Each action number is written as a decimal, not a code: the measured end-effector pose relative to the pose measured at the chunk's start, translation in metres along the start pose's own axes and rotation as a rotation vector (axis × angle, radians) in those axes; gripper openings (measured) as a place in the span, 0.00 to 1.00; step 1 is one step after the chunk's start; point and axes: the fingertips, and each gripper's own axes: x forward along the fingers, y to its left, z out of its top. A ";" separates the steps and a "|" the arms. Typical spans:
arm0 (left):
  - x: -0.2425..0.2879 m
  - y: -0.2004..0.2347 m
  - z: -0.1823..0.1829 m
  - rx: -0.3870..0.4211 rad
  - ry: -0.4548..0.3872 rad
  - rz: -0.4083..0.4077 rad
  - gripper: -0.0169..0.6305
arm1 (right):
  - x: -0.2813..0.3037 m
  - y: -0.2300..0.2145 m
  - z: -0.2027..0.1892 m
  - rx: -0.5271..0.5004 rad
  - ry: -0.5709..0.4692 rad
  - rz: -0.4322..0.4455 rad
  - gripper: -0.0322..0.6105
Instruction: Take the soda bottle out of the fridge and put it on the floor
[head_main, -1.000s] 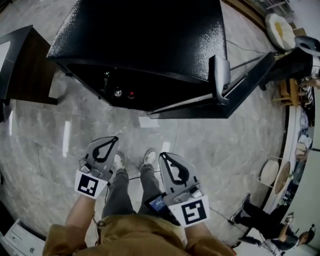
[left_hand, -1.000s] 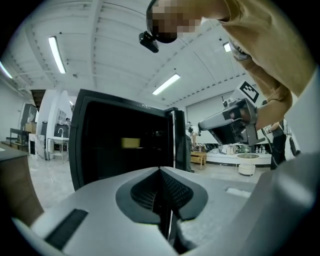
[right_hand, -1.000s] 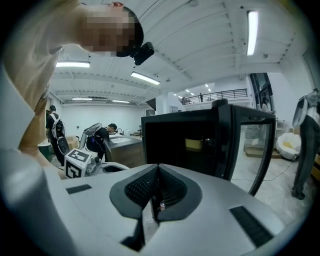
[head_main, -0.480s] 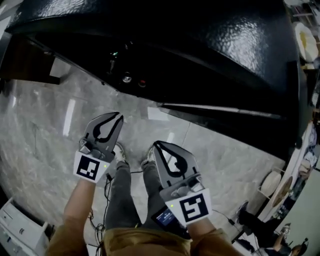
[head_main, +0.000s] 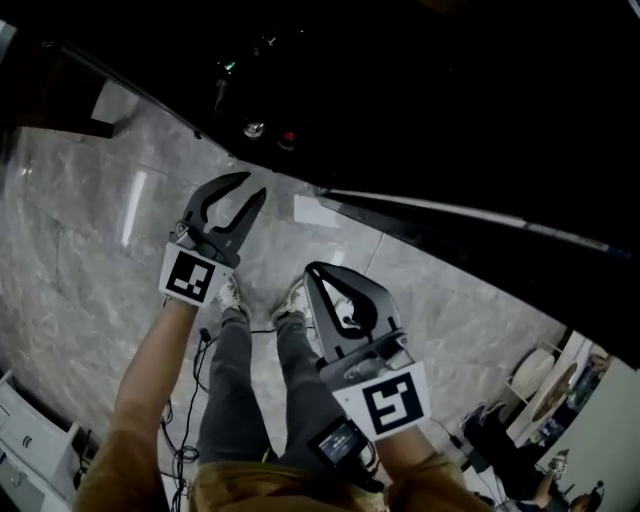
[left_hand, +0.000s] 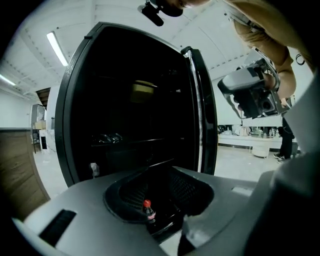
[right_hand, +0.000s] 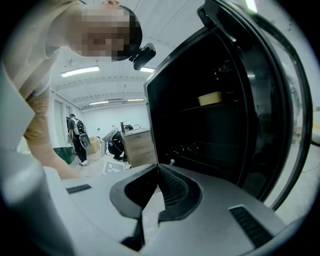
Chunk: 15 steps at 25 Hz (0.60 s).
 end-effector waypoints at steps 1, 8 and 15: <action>0.004 0.000 -0.009 0.008 0.003 0.001 0.18 | 0.000 -0.003 -0.006 0.001 0.002 -0.004 0.05; 0.041 0.002 -0.069 -0.040 0.004 0.007 0.24 | 0.014 -0.015 -0.063 -0.024 0.007 0.005 0.05; 0.076 0.011 -0.108 -0.157 -0.002 0.048 0.29 | 0.024 -0.029 -0.103 -0.035 0.018 0.012 0.05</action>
